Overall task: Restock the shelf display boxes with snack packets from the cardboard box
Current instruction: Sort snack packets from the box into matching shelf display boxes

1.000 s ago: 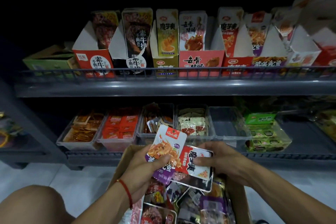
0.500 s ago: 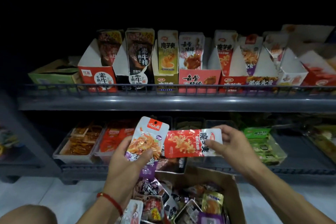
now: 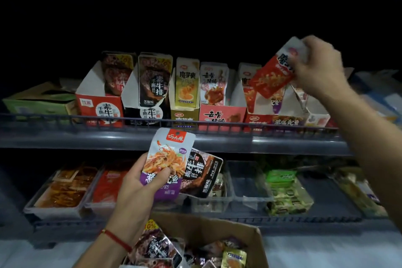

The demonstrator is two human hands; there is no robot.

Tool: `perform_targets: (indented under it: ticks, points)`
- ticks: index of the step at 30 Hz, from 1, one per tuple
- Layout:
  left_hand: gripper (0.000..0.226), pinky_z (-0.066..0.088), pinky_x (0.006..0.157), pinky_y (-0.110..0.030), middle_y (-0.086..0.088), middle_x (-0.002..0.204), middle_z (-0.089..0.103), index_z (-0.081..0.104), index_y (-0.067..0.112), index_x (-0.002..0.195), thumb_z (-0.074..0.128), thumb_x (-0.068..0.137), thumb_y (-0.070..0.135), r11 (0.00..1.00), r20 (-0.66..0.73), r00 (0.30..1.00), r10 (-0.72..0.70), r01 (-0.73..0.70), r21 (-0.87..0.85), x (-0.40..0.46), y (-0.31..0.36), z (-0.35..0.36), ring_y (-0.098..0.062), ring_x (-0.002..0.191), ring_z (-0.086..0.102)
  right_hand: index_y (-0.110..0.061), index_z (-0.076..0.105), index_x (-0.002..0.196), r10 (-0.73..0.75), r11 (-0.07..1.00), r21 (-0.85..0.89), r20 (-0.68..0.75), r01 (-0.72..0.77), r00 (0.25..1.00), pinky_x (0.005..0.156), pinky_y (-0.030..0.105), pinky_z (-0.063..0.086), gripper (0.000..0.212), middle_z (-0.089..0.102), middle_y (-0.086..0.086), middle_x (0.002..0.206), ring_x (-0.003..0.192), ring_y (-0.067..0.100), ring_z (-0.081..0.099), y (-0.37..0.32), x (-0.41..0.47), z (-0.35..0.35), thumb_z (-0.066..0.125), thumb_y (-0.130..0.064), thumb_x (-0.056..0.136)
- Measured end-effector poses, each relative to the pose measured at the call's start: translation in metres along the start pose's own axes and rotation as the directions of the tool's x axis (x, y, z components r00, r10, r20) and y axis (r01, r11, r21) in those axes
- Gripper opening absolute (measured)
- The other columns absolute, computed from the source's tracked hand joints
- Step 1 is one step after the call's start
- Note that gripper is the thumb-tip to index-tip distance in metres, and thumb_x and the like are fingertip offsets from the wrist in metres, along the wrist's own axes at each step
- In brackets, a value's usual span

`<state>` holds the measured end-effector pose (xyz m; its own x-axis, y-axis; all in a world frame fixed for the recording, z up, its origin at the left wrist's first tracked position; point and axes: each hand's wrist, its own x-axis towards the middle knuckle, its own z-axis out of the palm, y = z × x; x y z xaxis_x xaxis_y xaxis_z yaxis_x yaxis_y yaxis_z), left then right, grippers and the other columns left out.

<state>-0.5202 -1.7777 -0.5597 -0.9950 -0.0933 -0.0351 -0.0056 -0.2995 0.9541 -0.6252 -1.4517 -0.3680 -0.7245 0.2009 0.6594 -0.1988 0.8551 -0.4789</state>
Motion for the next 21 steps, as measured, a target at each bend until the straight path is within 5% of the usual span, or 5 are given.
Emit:
perform_targets:
  ticks: [5,10,21]
  points:
    - [0.038,0.055,0.092,-0.045,-0.008,0.107,0.078,0.070,0.025,0.114,0.062,0.092,-0.005,0.999,0.041,0.998,-0.038,0.038,0.008,0.013,0.003,0.003,-0.024,0.094,0.076,-0.014,0.051,0.143,-0.009,0.969,-0.238,0.217,0.061,0.976,0.091,0.044,0.051,0.042,0.058,0.016,0.138,0.121,0.035,0.059,0.011,0.039,0.045,0.059,-0.021,0.102]
    - [0.036,0.064,0.076,-0.037,-0.011,0.104,0.079,0.069,0.020,0.113,0.060,0.091,-0.007,0.995,0.056,0.995,-0.078,0.082,-0.056,0.018,0.003,-0.002,-0.021,0.088,0.077,-0.013,0.059,0.136,-0.016,0.928,-0.339,0.369,0.151,0.929,0.094,0.052,0.054,0.038,0.064,0.018,0.129,0.115,0.039,0.062,0.016,0.048,0.078,0.063,-0.021,0.099]
    - [0.042,0.058,0.081,-0.041,-0.012,0.110,0.077,0.067,0.020,0.120,0.067,0.080,0.005,0.989,0.096,0.991,-0.097,0.107,-0.104,0.026,-0.004,-0.009,-0.027,0.098,0.076,-0.006,0.058,0.123,-0.177,0.758,-0.551,0.341,0.350,0.923,0.089,0.046,0.056,0.028,0.064,0.021,0.115,0.101,0.037,0.066,0.023,0.055,0.106,0.064,-0.019,0.099]
